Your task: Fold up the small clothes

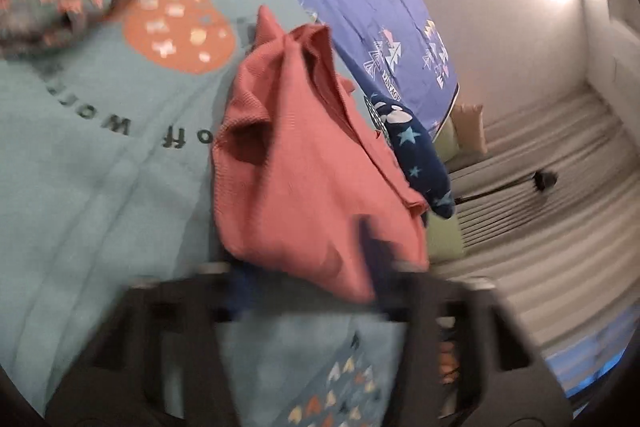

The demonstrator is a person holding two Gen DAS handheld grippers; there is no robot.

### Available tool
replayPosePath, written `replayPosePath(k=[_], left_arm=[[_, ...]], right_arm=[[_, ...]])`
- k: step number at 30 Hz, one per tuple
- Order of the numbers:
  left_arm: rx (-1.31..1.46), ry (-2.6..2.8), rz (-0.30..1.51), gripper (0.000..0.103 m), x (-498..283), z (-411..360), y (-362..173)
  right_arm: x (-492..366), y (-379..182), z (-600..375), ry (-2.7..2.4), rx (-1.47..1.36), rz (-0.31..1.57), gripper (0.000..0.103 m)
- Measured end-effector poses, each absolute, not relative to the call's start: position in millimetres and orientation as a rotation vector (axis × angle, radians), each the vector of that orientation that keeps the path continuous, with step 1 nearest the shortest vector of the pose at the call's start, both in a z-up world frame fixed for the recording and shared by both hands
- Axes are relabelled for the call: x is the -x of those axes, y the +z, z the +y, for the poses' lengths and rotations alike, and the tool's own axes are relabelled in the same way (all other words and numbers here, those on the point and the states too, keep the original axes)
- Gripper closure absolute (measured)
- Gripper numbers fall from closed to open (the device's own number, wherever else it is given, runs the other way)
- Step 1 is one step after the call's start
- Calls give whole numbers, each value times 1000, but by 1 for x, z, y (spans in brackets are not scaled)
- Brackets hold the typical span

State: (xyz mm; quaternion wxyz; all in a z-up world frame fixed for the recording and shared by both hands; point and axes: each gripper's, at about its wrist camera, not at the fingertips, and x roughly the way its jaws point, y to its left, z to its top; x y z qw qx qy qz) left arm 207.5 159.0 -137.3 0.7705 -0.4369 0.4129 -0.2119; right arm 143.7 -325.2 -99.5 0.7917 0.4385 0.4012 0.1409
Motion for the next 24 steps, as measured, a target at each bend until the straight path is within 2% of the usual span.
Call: replayPosePath(k=[1, 2, 3, 4, 5, 11, 15, 19, 24], left_arm=[[1013, -458, 918, 97, -215, 162, -146], [1032, -443, 920, 97, -217, 163, -150], [1024, -429, 915, 97, -218, 163, -149], [984, -412, 903, 97, -216, 159, -143], [956, -407, 891, 98, -214, 156, -138], [818, -444, 827, 98, -189, 144, -87], [738, -477, 838, 98, -151, 133, -70], [715, -478, 888, 98, -107, 129, -80], [720, -434, 966, 98, -53, 132, -101]], right_arm=[[-149, -100, -325, 295, -963, 862, 43], [-151, -100, -323, 295, -965, 862, 49], [-155, -99, -321, 305, -962, 865, 73], [-160, -100, -317, 333, -963, 885, 92], [-161, -100, -316, 339, -976, 886, 98], [-144, -76, -332, 328, -1034, 811, 100], [-115, -57, -336, 328, -976, 790, 100], [-64, -51, -340, 305, -918, 814, 100], [16, -74, -352, 262, -975, 890, 100]])
